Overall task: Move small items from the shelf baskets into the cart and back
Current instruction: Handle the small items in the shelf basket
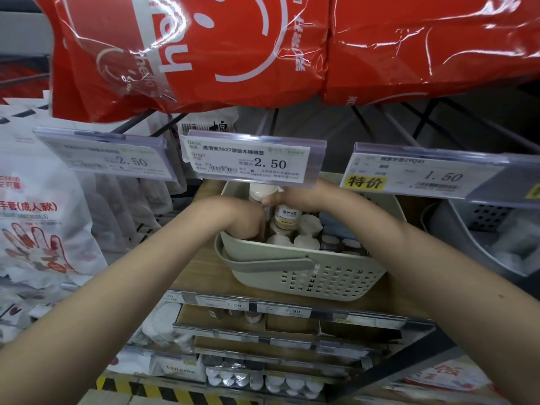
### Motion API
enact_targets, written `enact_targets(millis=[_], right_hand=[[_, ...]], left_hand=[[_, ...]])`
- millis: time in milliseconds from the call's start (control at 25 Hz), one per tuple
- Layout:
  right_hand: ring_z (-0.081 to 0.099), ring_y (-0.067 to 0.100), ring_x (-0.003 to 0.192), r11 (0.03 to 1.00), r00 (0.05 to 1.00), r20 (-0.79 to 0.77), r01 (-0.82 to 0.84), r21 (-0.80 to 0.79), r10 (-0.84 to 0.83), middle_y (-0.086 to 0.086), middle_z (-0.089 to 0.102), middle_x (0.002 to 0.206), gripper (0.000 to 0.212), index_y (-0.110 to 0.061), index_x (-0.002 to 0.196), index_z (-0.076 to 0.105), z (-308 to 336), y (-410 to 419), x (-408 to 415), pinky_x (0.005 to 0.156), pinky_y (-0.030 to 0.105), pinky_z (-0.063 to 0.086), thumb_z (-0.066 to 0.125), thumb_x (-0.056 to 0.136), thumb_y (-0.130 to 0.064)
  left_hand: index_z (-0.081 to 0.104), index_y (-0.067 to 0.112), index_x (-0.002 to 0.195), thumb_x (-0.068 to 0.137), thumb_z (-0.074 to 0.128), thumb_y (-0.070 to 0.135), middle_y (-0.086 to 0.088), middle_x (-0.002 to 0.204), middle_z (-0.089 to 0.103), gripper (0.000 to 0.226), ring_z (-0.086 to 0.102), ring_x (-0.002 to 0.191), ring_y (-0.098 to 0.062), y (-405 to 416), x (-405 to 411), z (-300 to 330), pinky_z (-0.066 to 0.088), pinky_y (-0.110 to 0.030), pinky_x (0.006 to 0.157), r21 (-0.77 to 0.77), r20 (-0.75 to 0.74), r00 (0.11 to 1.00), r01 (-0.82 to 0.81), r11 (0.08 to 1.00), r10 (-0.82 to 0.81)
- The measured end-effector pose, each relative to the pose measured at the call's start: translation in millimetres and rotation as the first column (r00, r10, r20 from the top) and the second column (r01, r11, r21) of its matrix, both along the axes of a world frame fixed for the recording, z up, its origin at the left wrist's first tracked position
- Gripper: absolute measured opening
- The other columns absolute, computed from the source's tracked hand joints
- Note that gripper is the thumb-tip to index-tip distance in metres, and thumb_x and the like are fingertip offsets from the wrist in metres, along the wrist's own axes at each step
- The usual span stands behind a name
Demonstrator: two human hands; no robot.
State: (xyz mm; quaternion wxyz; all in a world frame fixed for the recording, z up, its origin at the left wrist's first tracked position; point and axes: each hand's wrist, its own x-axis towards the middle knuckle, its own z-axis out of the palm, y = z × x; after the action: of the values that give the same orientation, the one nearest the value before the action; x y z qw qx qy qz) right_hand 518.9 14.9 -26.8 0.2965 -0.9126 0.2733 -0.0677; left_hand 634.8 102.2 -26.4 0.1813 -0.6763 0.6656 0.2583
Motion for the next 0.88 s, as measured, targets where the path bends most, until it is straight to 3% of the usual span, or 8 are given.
enact_targets(millis=[200, 360, 480, 600, 720, 880], right_hand=[[0.052, 0.022, 0.115, 0.991, 0.973, -0.222, 0.029, -0.128, -0.058, 0.005, 0.053, 0.124, 0.053, -0.013, 0.131, 0.048, -10.7, -2.6, 25.2, 0.084, 0.024, 0.039, 0.069, 0.085, -0.031], [0.055, 0.02, 0.105, 0.972, 0.925, -0.381, -0.087, -0.216, -0.002, 0.002, 0.058, 0.119, 0.048, -0.015, 0.123, 0.056, -9.4, -4.4, 36.5, 0.086, 0.029, 0.046, 0.071, 0.082, -0.036], [0.049, 0.017, 0.111, 0.973, 0.913, -0.403, -0.151, -0.176, 0.068, -0.004, 0.052, 0.12, 0.054, -0.019, 0.127, 0.054, -4.0, 0.3, 34.4, 0.085, 0.024, 0.038, 0.075, 0.079, -0.032], [0.048, 0.02, 0.12, 0.953, 0.908, -0.407, -0.202, -0.226, 0.096, -0.001, 0.05, 0.135, 0.075, -0.02, 0.136, 0.045, -3.3, 5.3, 33.4, 0.091, 0.025, 0.037, 0.08, 0.073, -0.037], [0.048, 0.021, 0.12, 0.969, 0.912, -0.402, -0.171, -0.18, 0.086, 0.001, 0.051, 0.135, 0.071, -0.018, 0.135, 0.046, -4.3, 2.0, 30.8, 0.089, 0.024, 0.037, 0.079, 0.074, -0.031], [0.052, 0.023, 0.112, 0.983, 0.94, -0.338, -0.1, -0.155, 0.042, 0.005, 0.056, 0.122, 0.044, -0.011, 0.117, 0.059, -6.2, -5.7, 18.4, 0.085, 0.027, 0.041, 0.076, 0.077, -0.022]], left_hand=[[0.065, 0.018, 0.119, 0.094, 0.041, 0.007, 0.001, 0.12, 0.061, 0.037, 0.055, 0.107, -0.02, 5.3, -3.4, 6.8, 0.047, -0.033, 0.094, -0.053, 0.012, 1.0, -0.023, 0.998, 0.024], [0.066, 0.014, 0.111, 0.094, 0.047, 0.011, 0.0, 0.115, 0.059, 0.026, 0.054, 0.106, -0.021, 6.9, -1.6, 12.4, 0.044, -0.03, 0.089, -0.123, -0.052, 0.996, -0.079, 0.989, 0.073], [0.067, 0.02, 0.085, 0.088, 0.053, 0.007, 0.003, 0.101, 0.064, 0.02, 0.058, 0.098, -0.019, 6.8, 15.8, 12.3, 0.048, -0.039, 0.09, -0.398, -0.142, 0.989, -0.102, 0.912, 0.049], [0.065, 0.02, 0.085, 0.085, 0.055, 0.004, -0.002, 0.091, 0.066, 0.019, 0.062, 0.087, -0.019, 0.7, 29.2, 4.4, 0.054, -0.041, 0.079, -0.613, -0.278, 0.96, -0.209, 0.762, 0.04], [0.062, 0.019, 0.091, 0.084, 0.055, 0.009, -0.002, 0.097, 0.063, 0.015, 0.059, 0.091, -0.021, -9.5, 30.8, -7.0, 0.052, -0.04, 0.083, -0.579, -0.13, 0.991, -0.105, 0.809, 0.035], [0.06, 0.021, 0.117, 0.087, 0.057, 0.023, -0.001, 0.117, 0.058, 0.031, 0.053, 0.109, -0.023, -17.9, 22.1, -8.4, 0.046, -0.039, 0.096, -0.311, 0.114, 0.993, 0.043, 0.949, -0.007]])
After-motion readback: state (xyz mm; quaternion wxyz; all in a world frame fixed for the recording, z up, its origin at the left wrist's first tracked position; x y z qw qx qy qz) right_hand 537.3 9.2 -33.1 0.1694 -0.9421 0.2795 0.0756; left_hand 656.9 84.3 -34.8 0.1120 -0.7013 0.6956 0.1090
